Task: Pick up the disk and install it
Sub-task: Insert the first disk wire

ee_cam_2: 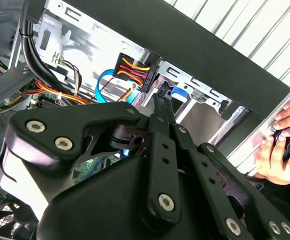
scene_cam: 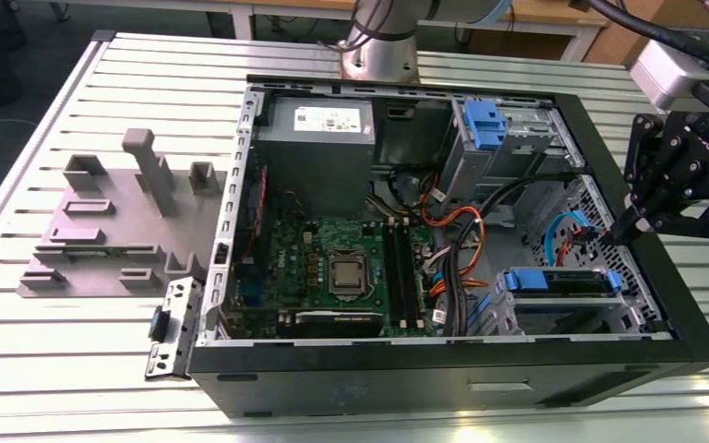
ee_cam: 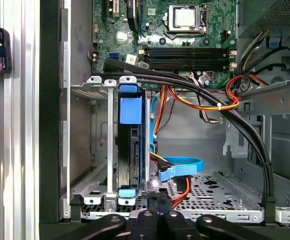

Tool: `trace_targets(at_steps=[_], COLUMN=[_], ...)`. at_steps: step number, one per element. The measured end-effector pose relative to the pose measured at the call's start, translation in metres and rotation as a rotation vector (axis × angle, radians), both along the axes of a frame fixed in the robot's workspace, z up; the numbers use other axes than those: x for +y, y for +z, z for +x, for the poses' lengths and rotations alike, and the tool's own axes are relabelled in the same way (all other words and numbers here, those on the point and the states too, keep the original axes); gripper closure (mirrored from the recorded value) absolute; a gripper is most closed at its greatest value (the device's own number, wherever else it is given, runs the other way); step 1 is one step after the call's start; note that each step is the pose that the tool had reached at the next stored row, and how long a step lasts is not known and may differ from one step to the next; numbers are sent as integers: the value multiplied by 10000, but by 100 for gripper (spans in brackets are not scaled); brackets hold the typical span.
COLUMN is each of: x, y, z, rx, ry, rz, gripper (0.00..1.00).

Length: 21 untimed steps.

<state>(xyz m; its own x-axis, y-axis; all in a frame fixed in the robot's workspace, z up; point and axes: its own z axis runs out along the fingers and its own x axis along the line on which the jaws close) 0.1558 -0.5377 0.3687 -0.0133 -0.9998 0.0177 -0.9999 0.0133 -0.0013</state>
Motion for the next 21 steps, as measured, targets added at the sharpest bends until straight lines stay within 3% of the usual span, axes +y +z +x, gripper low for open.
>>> trace_targets(at_steps=[10, 12, 15, 16, 21], x=[0, 2, 4, 4, 5], y=[0, -1, -1, -1, 0], z=[1, 4, 6, 6, 7], rx=[1, 7, 14, 14, 14], ry=[0, 1, 0, 0, 0], rz=[0, -4, -7, -7, -9], gripper=[89, 77, 71, 64, 64])
